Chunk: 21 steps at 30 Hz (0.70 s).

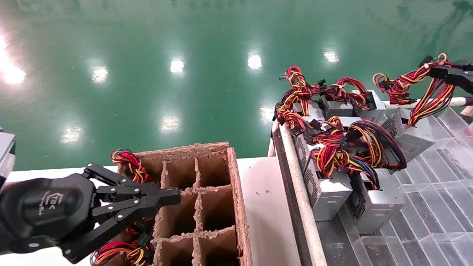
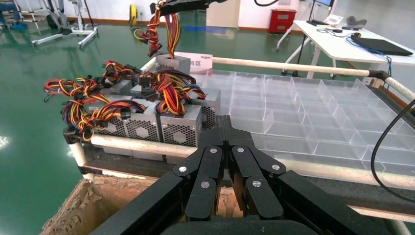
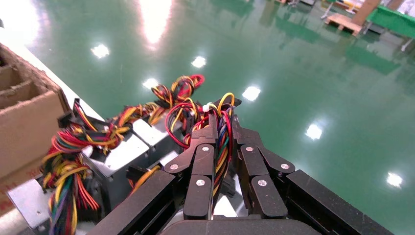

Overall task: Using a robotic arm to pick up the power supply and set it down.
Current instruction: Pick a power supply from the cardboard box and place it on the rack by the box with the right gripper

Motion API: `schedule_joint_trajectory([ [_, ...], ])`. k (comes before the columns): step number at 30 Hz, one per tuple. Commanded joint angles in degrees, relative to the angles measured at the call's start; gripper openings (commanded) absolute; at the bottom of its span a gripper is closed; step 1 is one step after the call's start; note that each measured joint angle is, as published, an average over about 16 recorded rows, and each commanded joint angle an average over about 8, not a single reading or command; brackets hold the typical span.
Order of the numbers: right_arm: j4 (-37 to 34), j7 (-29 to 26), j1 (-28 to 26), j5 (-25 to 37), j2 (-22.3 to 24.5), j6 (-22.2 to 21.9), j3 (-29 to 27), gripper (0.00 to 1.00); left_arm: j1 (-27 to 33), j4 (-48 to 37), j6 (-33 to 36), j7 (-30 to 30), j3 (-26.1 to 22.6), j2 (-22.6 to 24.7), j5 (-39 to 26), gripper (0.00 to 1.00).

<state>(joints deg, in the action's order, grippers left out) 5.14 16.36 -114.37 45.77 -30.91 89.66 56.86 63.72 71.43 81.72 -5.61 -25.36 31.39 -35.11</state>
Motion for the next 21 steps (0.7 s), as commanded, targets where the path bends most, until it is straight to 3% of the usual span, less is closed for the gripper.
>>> schedule_joint_trajectory([
  [1, 0.2, -0.1, -0.2, -0.2, -0.2, 0.3, -0.1, 0.0, 0.0, 0.0, 0.0, 0.0, 0.0, 0.0, 0.0, 0.0],
  [21, -4.0, 3.5, 0.4, 1.1, -2.8, -7.9, 0.8, 0.0, 0.0, 0.0, 0.0, 0.0, 0.0, 0.0, 0.0, 0.0],
])
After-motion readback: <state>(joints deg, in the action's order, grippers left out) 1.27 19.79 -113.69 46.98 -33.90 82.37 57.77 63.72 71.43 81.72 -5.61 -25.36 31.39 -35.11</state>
